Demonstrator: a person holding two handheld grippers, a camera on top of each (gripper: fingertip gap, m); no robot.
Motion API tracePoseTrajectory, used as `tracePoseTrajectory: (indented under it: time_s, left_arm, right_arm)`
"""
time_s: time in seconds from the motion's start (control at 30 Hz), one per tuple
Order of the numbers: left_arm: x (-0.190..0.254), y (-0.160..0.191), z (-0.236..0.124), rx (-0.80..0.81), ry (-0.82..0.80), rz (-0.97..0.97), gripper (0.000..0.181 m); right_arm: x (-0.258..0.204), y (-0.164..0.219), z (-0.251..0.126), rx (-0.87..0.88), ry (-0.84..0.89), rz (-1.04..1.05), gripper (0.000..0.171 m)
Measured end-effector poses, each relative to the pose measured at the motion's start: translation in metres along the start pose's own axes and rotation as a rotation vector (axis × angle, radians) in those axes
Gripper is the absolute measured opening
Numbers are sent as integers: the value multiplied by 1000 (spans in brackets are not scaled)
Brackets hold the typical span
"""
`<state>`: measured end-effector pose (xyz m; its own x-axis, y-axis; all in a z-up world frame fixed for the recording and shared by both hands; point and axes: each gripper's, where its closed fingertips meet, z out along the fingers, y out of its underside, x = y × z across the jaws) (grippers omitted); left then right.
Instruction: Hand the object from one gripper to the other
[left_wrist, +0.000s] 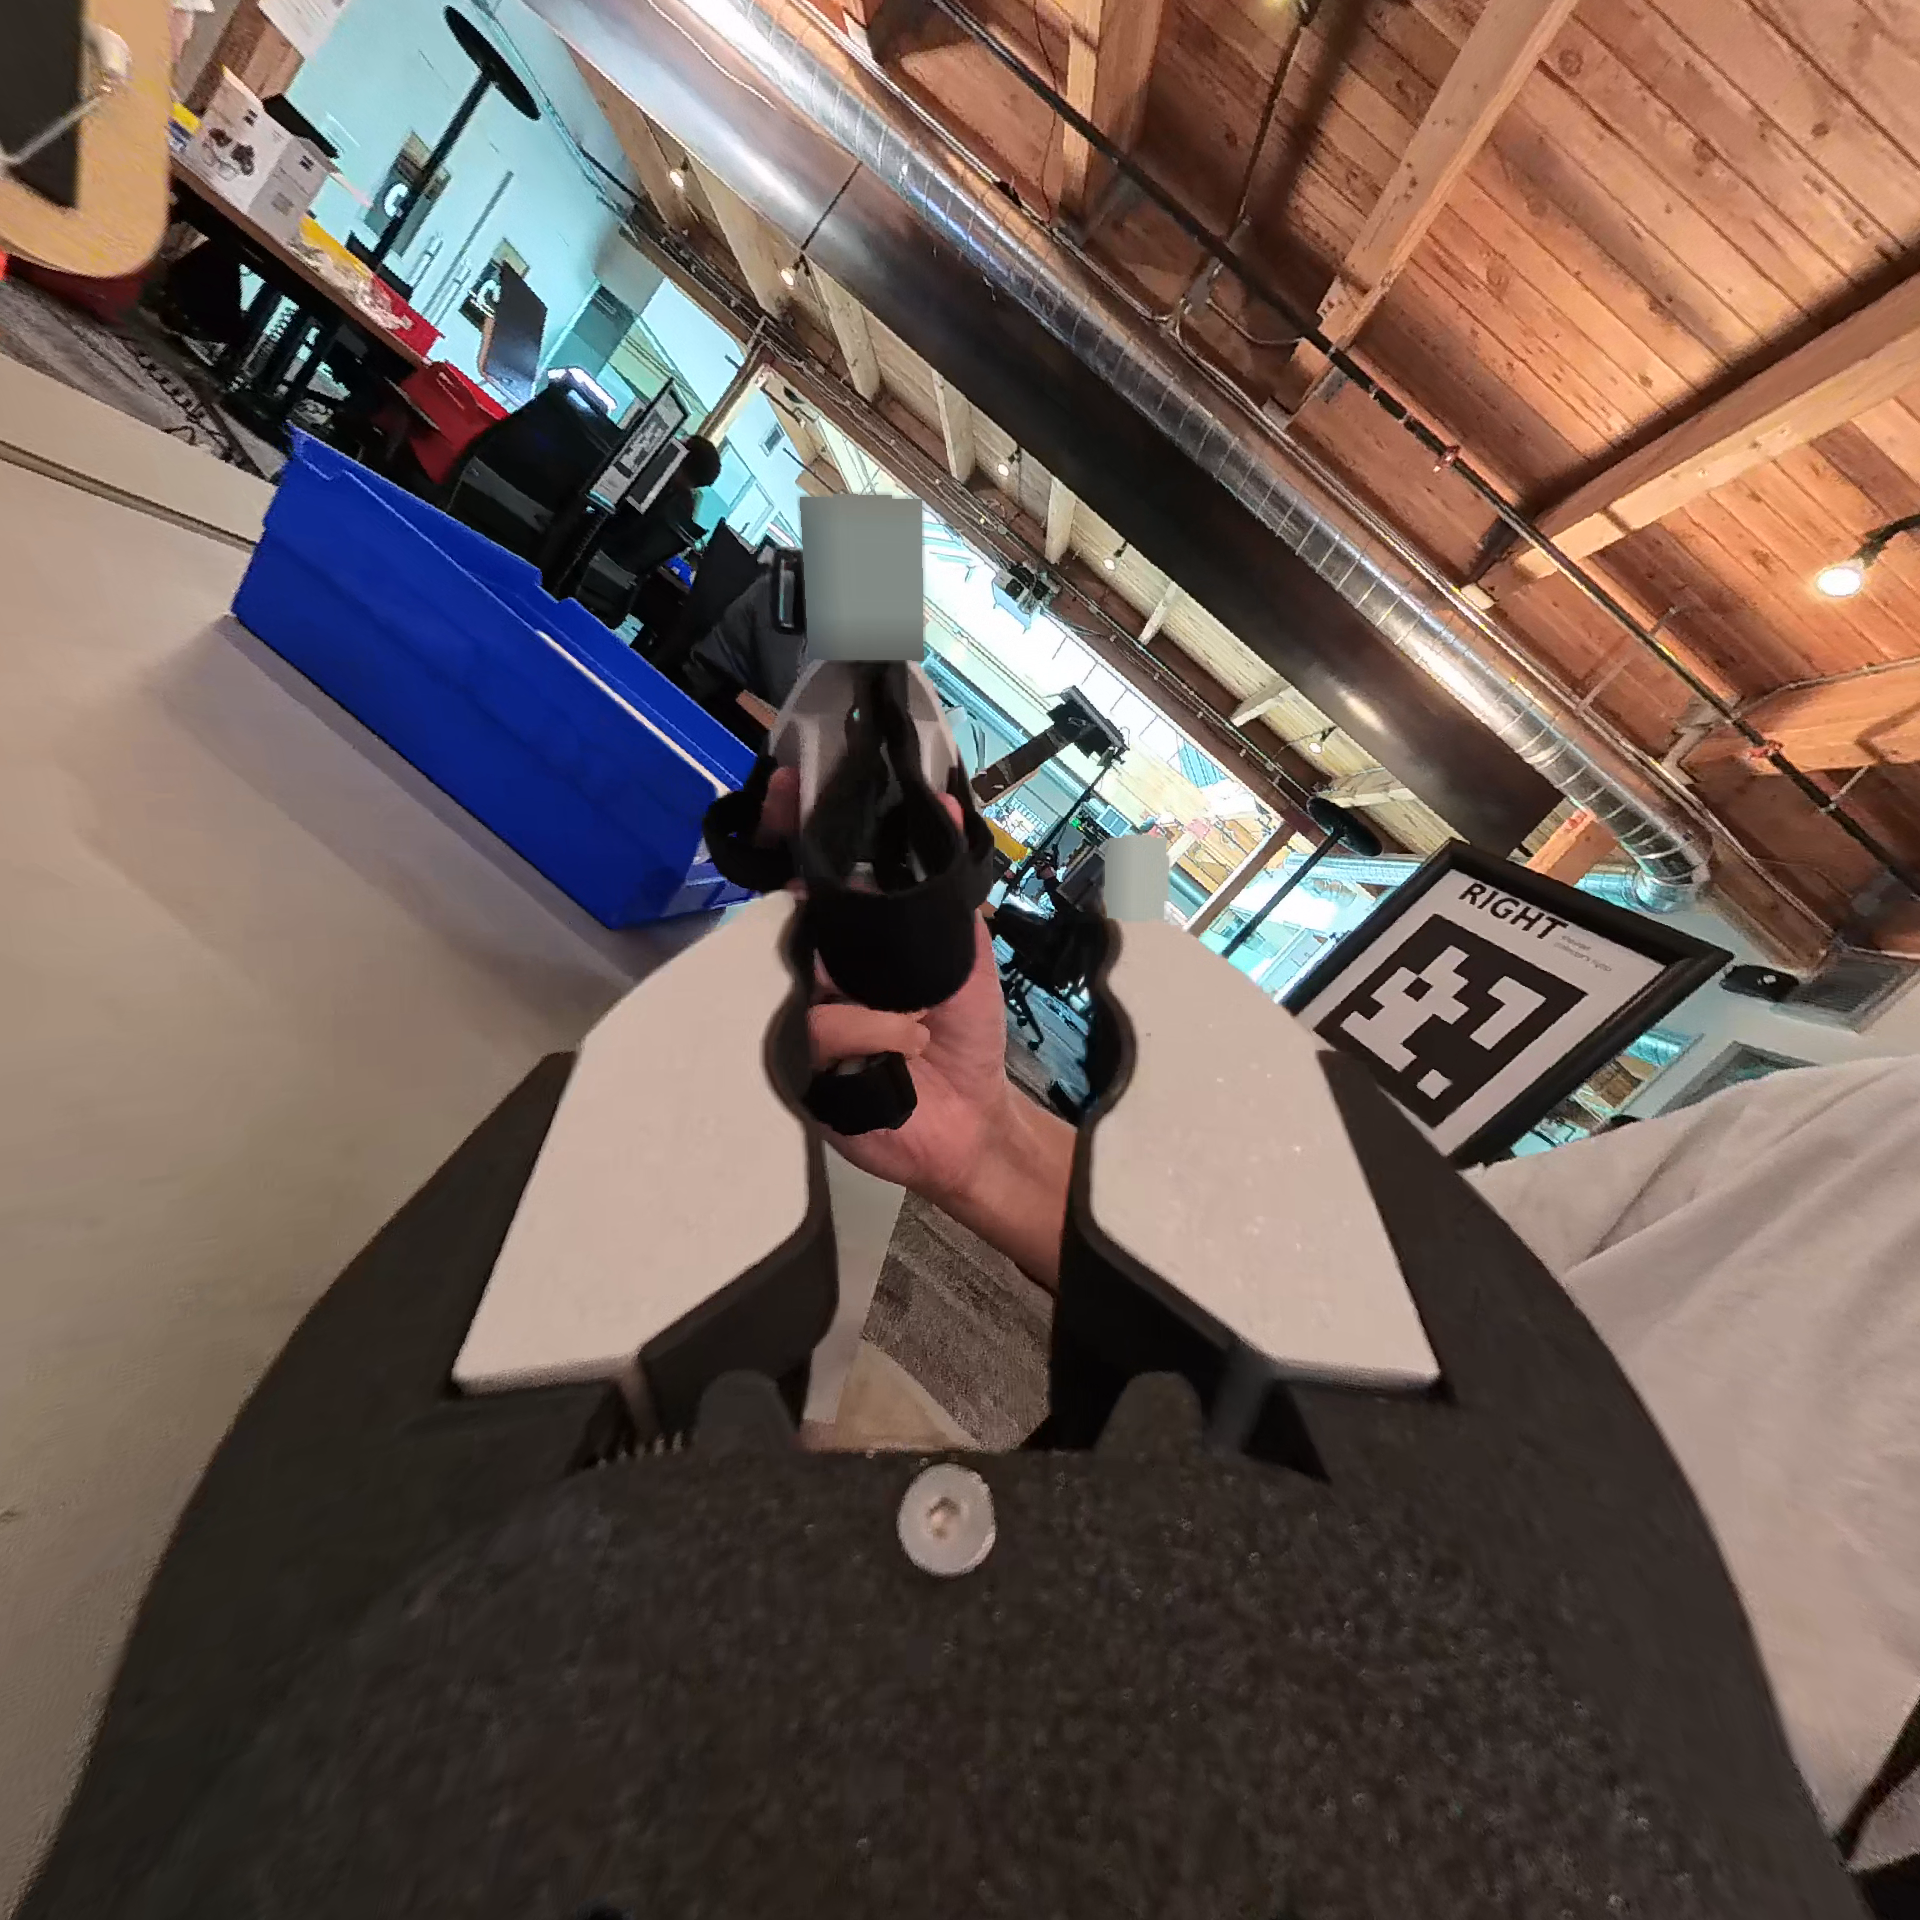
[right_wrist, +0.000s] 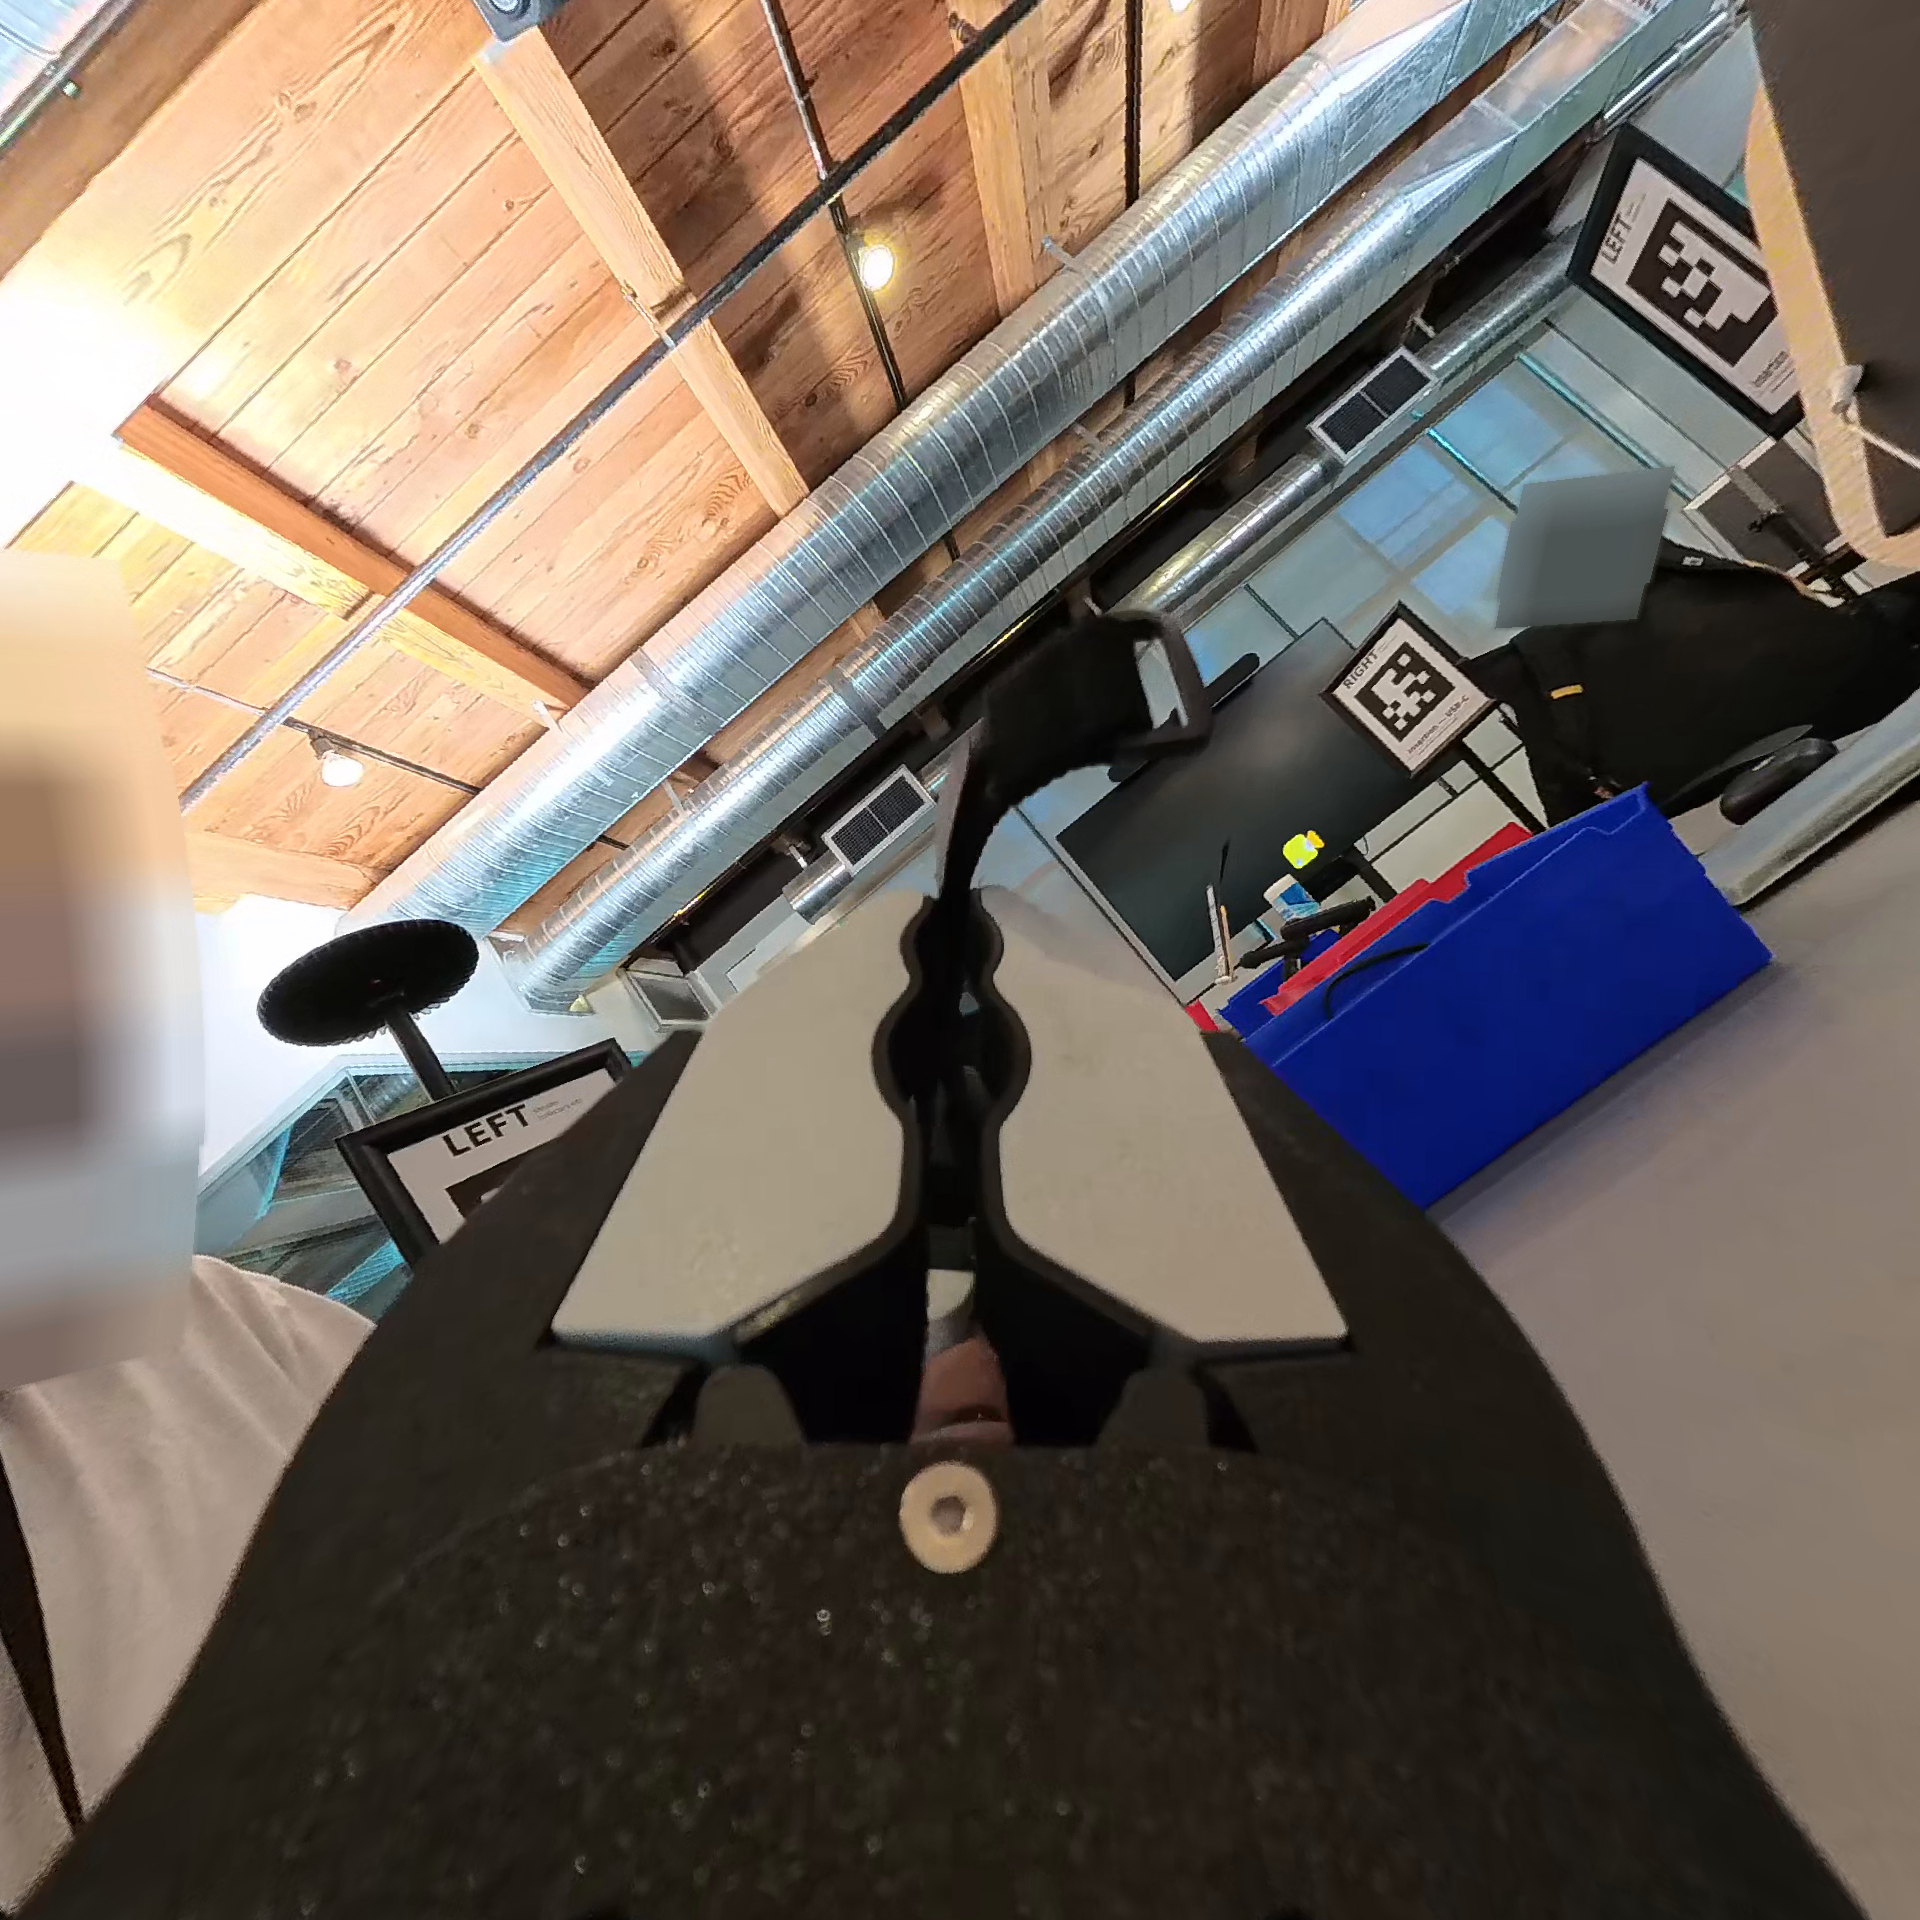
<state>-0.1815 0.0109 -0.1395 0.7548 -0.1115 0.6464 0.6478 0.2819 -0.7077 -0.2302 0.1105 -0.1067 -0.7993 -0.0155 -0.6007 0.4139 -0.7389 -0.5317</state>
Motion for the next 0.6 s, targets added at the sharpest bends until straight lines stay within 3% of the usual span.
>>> tracePoseTrajectory:
  time_s: [0.03,0.07,0.23,0.27,0.33,0.37,0.47,0.6]
  left_arm:
    - [-1,-2,-1,9,1,-7,41]
    - [0,-1,-3,6,16,-12,14]
    - [-17,-6,-12,15,-51,-25,5]
    - [-19,-10,-15,18,-72,-8,5]
    - [-26,-18,-22,21,-136,62,5]
    - [-30,-22,-26,13,-180,109,5]
    - [-50,-32,-42,-53,-382,310,5]
    - [-60,-24,-42,-221,-535,550,5]
  right_arm:
    - [0,2,1,-8,1,-2,5]
    - [0,3,1,-14,5,-8,4]
    - [15,13,2,-73,100,-33,4]
    - [21,17,2,-100,141,-60,7]
    - [35,27,2,-201,250,-137,41]
    - [39,33,1,-270,291,-216,49]
    - [48,38,-3,-451,471,-644,50]
    - [33,87,12,-775,432,-1170,49]
